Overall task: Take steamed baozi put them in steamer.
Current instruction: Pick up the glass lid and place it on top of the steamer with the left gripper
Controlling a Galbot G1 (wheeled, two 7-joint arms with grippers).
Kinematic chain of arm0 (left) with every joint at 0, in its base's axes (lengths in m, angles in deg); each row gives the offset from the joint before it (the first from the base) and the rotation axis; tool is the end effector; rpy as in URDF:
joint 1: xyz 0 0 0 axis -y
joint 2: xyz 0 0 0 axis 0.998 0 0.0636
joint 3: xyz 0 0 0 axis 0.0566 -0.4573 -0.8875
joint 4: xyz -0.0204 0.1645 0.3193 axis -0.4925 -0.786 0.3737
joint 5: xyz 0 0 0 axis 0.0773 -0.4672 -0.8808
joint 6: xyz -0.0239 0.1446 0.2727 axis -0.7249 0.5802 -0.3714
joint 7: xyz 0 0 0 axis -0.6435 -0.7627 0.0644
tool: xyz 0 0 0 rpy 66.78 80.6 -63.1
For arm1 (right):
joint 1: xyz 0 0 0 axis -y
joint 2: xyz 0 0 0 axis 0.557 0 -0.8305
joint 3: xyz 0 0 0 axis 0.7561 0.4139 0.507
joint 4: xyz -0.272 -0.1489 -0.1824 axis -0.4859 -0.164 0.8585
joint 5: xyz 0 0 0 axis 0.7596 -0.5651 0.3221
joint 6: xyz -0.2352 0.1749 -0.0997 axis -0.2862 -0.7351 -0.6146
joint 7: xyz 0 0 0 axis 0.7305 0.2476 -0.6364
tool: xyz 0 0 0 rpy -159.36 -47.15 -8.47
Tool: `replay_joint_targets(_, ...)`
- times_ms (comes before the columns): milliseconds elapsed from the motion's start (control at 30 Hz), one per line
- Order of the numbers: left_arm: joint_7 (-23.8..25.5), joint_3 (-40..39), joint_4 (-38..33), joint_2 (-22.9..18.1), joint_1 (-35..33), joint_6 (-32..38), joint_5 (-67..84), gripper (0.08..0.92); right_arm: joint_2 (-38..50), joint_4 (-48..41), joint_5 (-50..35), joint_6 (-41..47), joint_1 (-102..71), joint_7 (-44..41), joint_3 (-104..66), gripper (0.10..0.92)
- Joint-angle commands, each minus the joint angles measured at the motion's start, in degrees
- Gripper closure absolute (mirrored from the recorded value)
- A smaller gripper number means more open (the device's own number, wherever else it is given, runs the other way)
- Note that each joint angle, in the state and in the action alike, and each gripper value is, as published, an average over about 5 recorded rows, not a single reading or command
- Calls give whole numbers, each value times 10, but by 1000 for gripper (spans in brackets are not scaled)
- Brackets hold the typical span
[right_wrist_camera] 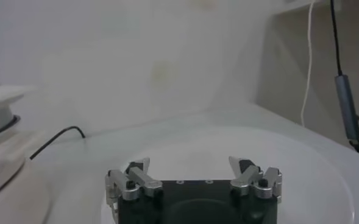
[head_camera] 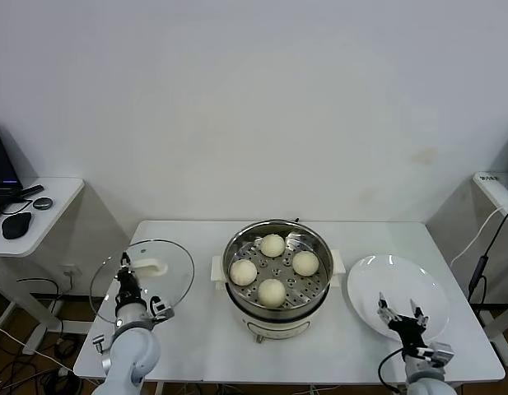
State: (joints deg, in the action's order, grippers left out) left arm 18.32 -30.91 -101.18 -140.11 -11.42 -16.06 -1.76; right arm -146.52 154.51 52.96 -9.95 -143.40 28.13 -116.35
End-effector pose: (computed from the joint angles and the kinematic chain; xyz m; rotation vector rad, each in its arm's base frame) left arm 0.2608 0.0517 -0.3414 0.3729 -1.9723 -1.9244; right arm 0.1736 -0.1362 -0.3976 -0.2369 -2.9086 -0.2598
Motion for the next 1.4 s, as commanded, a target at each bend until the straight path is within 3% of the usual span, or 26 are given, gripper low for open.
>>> replay_joint_targets(33, 123, -9, -179, -35, -38, -92, -127, 819, 5, -5, -2, 2, 12, 0, 15, 203)
replay_joint_targets(233, 149, -46, -258, -51, -47, -92, -121, 819, 5, -8, 2, 3, 12, 0, 18, 203)
replay_joint_targets(333, 154, -95, -261, -60, -40, -92, -124, 819, 2, -5, 7, 4, 9, 0, 17, 203)
replay_joint_targets(867, 160, -261, -155, -142, 52, -92, -155, 819, -11, 31, 38, 1, -21, -7, -1, 203)
replay_joint_targets(1400, 141, -352, -50, -144, 146, -92, -68, 819, -18, 51, 61, -4, -38, -9, -2, 203)
